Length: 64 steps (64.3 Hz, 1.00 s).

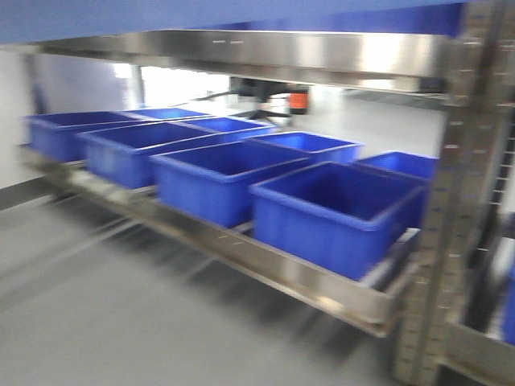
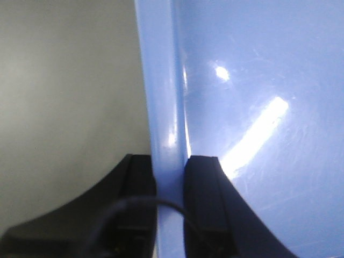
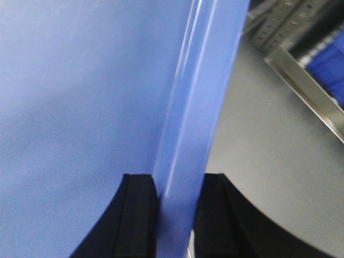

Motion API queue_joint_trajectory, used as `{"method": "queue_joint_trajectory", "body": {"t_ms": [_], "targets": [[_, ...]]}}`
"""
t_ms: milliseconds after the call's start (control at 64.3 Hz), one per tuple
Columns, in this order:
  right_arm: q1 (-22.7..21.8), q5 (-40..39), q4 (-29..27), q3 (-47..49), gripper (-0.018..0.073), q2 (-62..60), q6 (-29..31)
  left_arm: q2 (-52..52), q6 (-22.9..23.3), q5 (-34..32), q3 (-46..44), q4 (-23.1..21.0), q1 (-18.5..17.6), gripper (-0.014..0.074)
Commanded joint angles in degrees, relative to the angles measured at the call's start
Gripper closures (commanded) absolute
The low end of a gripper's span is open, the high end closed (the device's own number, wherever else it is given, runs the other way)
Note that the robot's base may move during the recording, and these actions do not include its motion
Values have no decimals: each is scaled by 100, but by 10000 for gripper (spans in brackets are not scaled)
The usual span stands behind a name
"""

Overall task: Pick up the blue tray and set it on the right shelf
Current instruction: 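Turn toward the steel rack of blue bins holding the tray, then raise the tray with both grippers above the upper steel shelf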

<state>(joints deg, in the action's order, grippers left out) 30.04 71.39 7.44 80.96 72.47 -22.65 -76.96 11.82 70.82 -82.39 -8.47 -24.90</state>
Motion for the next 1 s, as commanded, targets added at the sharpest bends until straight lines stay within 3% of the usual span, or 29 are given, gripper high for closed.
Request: {"method": "queue_joint_trajectory", "body": {"t_ms": [0,980], "targets": [[-25,-242,296,143,502,-178,182,167,-185,589,-123,30,-48,645],[-25,-237,296,143,502,-178,182,167,-185,589,-123,30,-48,645]]}}
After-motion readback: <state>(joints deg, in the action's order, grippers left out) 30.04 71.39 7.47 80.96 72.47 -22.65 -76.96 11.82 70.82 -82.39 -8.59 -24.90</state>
